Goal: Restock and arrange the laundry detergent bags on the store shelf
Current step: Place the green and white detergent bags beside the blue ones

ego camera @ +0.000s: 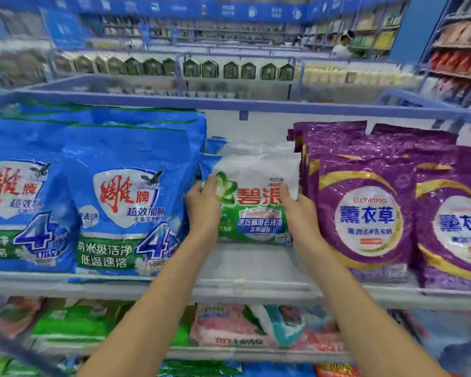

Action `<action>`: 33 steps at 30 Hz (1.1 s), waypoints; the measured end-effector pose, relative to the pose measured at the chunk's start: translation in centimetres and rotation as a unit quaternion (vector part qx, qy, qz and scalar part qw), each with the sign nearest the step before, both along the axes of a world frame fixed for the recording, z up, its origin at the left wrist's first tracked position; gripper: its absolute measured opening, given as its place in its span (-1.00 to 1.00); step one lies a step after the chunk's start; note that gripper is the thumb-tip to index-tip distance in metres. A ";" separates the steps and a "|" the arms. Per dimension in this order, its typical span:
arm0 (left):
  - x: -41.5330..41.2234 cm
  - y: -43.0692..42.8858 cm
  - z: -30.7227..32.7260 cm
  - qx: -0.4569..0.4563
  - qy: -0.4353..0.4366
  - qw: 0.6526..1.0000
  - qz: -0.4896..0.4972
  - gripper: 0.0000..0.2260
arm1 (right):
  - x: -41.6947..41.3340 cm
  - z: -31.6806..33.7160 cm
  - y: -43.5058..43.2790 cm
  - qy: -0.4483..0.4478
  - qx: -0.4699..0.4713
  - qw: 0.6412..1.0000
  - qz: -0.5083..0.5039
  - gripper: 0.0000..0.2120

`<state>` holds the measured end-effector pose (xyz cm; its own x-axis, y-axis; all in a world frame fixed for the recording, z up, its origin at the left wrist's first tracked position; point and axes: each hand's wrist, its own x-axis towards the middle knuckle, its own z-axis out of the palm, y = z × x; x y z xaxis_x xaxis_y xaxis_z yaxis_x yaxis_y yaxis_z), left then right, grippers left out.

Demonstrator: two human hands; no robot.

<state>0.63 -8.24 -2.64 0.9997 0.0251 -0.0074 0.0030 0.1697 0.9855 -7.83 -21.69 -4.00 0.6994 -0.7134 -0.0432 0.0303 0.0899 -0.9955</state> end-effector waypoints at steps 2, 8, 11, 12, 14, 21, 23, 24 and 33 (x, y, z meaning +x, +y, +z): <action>0.6 -0.7 0.1 -0.006 0.000 1.000 0.019 -0.75 | 0.8 0.2 -0.5 0.001 0.011 1.000 -0.015 -0.80; 0.9 -0.5 0.2 0.033 -0.002 0.999 0.002 -0.76 | 1.3 0.4 -0.5 0.023 -0.015 0.999 -0.042 -0.65; -0.3 1.4 -0.8 0.108 -0.016 0.989 -0.102 -0.38 | -0.8 0.0 -0.3 0.030 -0.061 0.998 0.010 -0.73; -0.8 2.1 -1.2 0.148 -0.024 0.979 -0.141 -0.24 | -1.6 -0.6 -0.2 0.039 -0.091 0.995 0.030 -0.69; -1.4 3.1 -2.0 0.257 -0.047 0.948 -0.181 -0.09 | -3.0 -2.0 0.0 0.094 -0.194 0.975 0.057 -0.46; -1.9 3.3 -2.2 0.391 -0.114 0.902 -0.143 -0.40 | -2.4 -3.1 0.5 0.161 -0.330 0.928 0.062 -0.30; -2.0 3.3 -2.1 0.395 -0.122 0.900 -0.139 -0.41 | -2.3 -3.0 0.5 0.167 -0.340 0.923 0.060 -0.32; -2.1 3.4 -2.2 0.393 -0.123 0.900 -0.141 -0.41 | -2.4 -3.0 0.5 0.169 -0.342 0.922 0.059 -0.33; -4.4 6.0 -3.2 0.443 -0.249 0.842 -0.182 -0.42 | -5.1 -1.4 2.2 0.168 -0.447 0.878 0.022 -0.58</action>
<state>-3.73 -2.22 -5.87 0.8161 -0.5084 0.2749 -0.5547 -0.5557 0.6193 -12.98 -19.47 -5.41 0.7825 -0.5395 0.3109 -0.2627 -0.7388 -0.6206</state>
